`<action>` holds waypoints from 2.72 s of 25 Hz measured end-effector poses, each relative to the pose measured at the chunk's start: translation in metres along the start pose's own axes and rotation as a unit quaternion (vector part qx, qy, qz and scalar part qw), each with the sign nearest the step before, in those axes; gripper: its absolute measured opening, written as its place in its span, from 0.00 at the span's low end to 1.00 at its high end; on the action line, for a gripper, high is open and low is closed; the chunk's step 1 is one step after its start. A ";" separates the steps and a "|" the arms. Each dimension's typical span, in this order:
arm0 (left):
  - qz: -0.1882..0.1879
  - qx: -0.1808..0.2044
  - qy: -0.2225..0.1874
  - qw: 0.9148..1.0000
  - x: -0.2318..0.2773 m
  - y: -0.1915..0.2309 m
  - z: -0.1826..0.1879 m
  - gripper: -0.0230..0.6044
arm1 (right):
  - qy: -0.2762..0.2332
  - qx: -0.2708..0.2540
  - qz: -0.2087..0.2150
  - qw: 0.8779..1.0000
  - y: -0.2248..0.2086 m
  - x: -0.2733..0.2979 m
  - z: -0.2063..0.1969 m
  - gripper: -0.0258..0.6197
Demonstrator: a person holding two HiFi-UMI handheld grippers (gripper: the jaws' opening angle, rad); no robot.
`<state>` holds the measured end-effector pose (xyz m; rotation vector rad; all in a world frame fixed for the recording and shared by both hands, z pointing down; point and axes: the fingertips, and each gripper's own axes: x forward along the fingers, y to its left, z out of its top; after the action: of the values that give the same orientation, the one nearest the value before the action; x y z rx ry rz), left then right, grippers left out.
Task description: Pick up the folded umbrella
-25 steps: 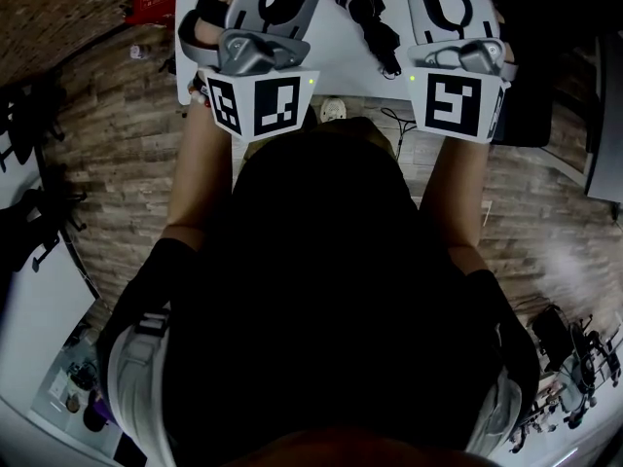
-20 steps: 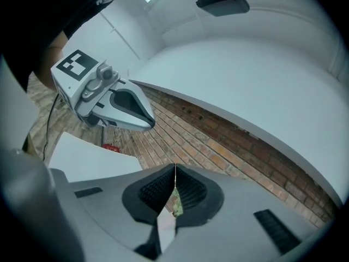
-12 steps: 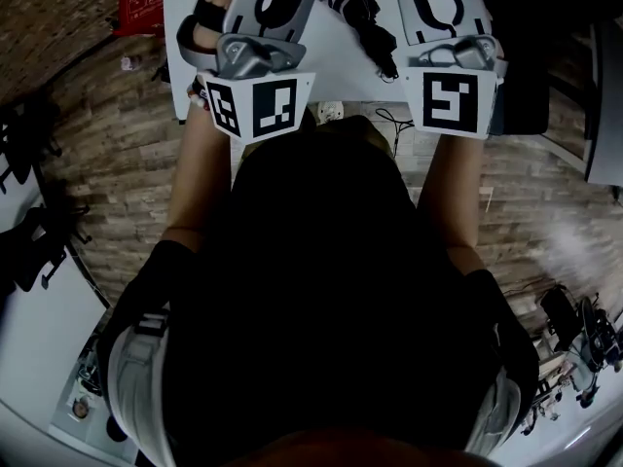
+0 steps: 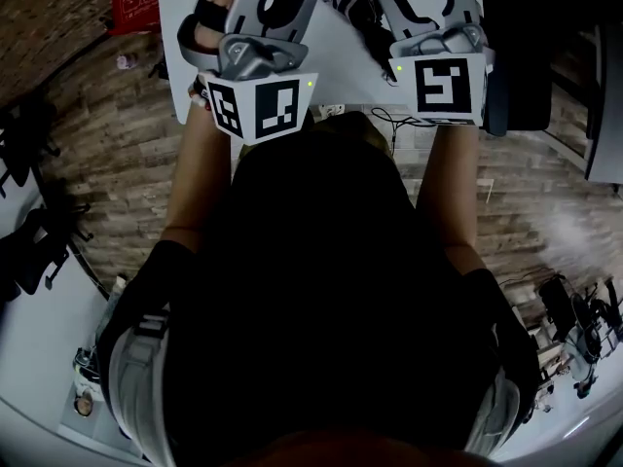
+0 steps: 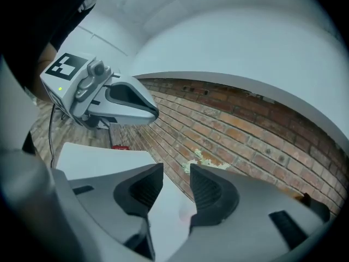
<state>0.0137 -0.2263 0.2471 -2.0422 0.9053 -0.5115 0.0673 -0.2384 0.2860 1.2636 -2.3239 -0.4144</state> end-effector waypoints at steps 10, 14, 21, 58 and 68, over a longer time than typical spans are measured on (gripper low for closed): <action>-0.013 -0.017 0.003 1.000 0.009 -0.005 -0.020 0.06 | 0.046 0.020 0.041 0.998 0.023 0.028 -0.028 0.42; -0.017 -0.021 0.006 1.000 0.010 -0.006 -0.029 0.06 | 0.067 0.025 0.051 0.996 0.033 0.038 -0.041 0.45; -0.026 -0.035 0.007 0.999 0.012 -0.012 -0.036 0.06 | 0.123 0.030 0.070 0.990 0.047 0.046 -0.073 0.51; -0.090 -0.059 0.052 0.993 0.040 -0.051 -0.107 0.06 | 0.349 0.128 0.181 0.910 0.128 0.076 -0.234 0.62; -0.108 -0.059 0.054 0.991 0.042 -0.058 -0.115 0.06 | 0.377 0.157 0.177 0.895 0.136 0.081 -0.253 0.62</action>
<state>-0.0063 -0.2946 0.3623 -2.2536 0.7963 -0.7053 0.0663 -0.2452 0.5841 0.8661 -1.8897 0.5161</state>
